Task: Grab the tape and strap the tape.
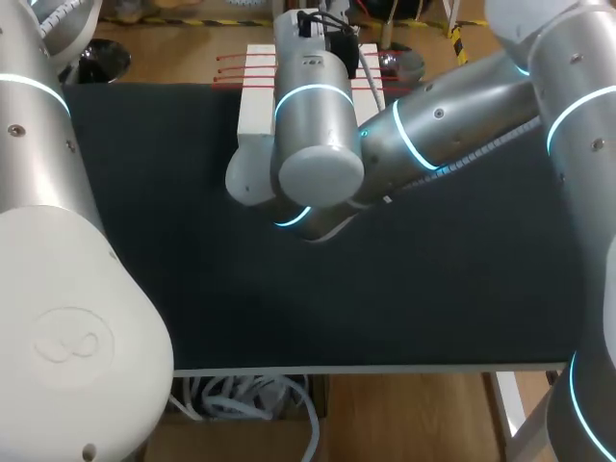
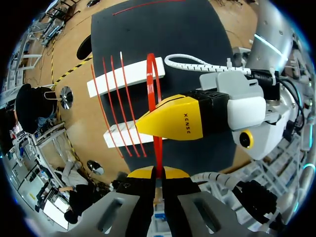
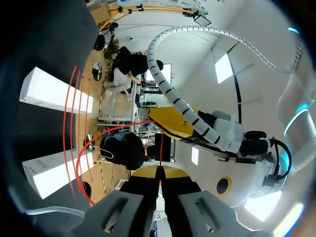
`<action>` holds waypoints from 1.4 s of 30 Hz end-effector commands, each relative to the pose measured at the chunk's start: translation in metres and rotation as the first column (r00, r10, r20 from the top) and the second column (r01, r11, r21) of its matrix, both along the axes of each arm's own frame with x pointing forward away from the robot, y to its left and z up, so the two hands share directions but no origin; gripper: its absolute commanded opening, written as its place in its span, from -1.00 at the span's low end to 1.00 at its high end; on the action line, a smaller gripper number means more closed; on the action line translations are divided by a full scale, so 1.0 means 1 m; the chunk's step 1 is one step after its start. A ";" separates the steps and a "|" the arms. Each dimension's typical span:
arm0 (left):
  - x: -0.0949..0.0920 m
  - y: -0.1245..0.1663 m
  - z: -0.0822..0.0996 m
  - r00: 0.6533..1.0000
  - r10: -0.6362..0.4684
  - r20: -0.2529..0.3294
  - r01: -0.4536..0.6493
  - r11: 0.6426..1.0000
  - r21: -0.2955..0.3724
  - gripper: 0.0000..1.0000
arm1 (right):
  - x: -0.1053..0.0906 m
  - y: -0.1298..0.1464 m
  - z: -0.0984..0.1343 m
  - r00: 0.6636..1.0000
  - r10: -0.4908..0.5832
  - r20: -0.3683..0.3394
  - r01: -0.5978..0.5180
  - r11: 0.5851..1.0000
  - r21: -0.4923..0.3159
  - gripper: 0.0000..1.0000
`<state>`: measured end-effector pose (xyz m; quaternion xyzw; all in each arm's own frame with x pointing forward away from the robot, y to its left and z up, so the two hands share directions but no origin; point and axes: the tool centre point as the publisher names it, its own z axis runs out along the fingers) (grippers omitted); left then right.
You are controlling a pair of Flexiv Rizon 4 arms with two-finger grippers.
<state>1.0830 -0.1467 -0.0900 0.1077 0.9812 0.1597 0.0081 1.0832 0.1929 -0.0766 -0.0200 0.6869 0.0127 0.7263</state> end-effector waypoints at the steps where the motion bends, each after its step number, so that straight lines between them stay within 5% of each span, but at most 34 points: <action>1: 0.000 0.000 0.001 1.000 -0.001 -0.001 0.001 1.000 0.003 -1.00 | 0.000 0.001 0.001 1.000 -0.003 -0.003 0.003 1.000 -0.006 -1.00; 42: 0.000 0.000 0.001 1.000 -0.001 -0.001 0.001 1.000 0.003 -1.00 | 0.006 0.004 0.001 1.000 -0.011 -0.007 0.011 1.000 -0.004 -1.00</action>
